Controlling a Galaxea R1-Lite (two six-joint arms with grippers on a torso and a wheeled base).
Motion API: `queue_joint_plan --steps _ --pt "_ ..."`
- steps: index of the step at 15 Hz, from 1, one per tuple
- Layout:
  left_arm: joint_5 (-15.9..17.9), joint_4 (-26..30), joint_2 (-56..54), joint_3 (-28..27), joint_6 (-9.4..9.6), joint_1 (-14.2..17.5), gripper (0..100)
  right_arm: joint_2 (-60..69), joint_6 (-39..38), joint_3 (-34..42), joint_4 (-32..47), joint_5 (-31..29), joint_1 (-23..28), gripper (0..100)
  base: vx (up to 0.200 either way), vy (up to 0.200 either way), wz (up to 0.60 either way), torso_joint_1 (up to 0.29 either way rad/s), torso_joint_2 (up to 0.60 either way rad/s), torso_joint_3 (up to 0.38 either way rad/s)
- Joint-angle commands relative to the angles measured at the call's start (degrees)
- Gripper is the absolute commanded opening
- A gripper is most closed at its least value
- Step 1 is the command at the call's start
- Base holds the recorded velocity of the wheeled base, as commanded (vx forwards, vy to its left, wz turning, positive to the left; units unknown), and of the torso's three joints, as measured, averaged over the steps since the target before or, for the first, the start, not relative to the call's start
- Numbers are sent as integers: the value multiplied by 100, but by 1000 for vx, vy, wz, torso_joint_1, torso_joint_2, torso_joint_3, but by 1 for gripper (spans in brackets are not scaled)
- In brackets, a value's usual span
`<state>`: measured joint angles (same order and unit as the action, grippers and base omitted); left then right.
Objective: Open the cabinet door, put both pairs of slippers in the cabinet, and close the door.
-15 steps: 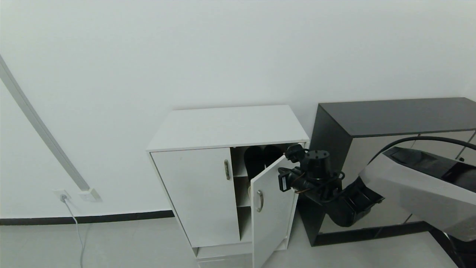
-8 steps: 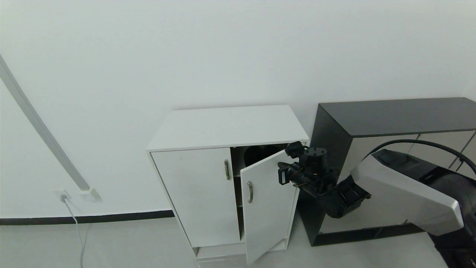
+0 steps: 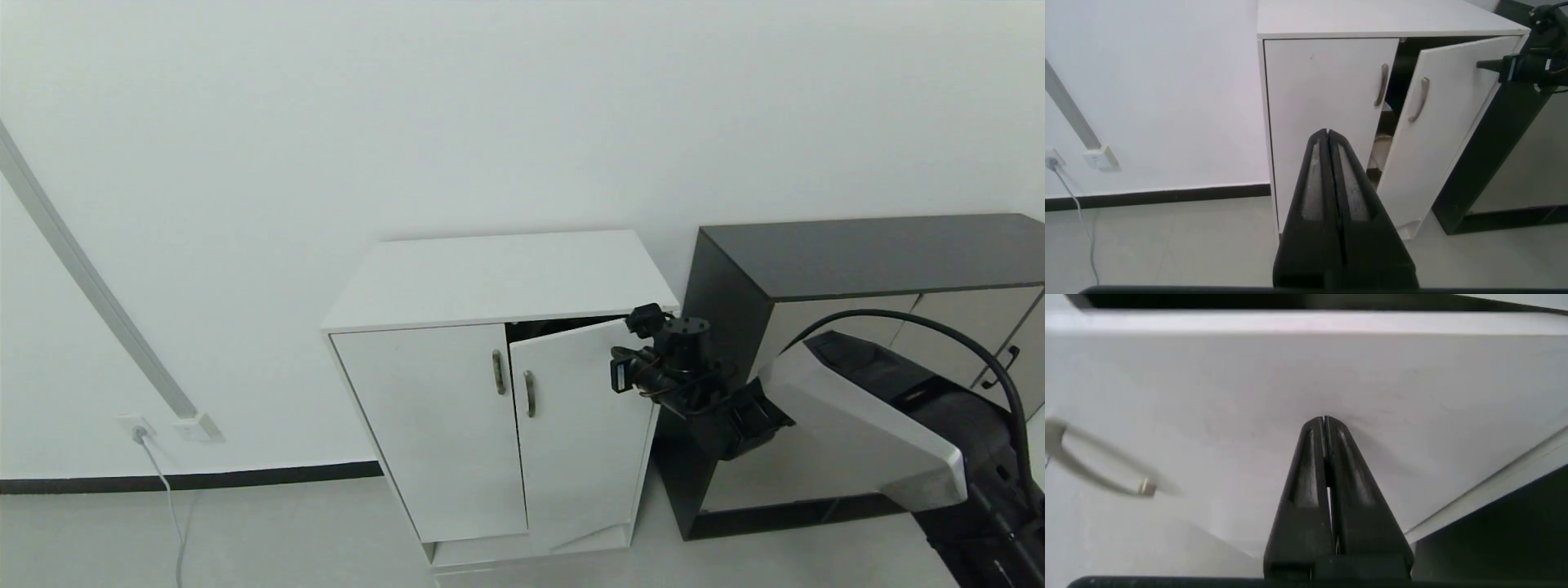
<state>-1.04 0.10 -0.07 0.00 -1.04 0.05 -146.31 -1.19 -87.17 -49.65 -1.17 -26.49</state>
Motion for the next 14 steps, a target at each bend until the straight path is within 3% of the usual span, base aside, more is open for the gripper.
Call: queue_joint_plan --steps 1,14 --pt "-2 -1 7 0 -2 4 0 -117 -4 -159 43 3 12 0 0 0 0 0 0 0" --pt "-2 -1 7 0 -2 4 0 -134 -4 -441 202 3 109 0 0 0 0 0 0 0"
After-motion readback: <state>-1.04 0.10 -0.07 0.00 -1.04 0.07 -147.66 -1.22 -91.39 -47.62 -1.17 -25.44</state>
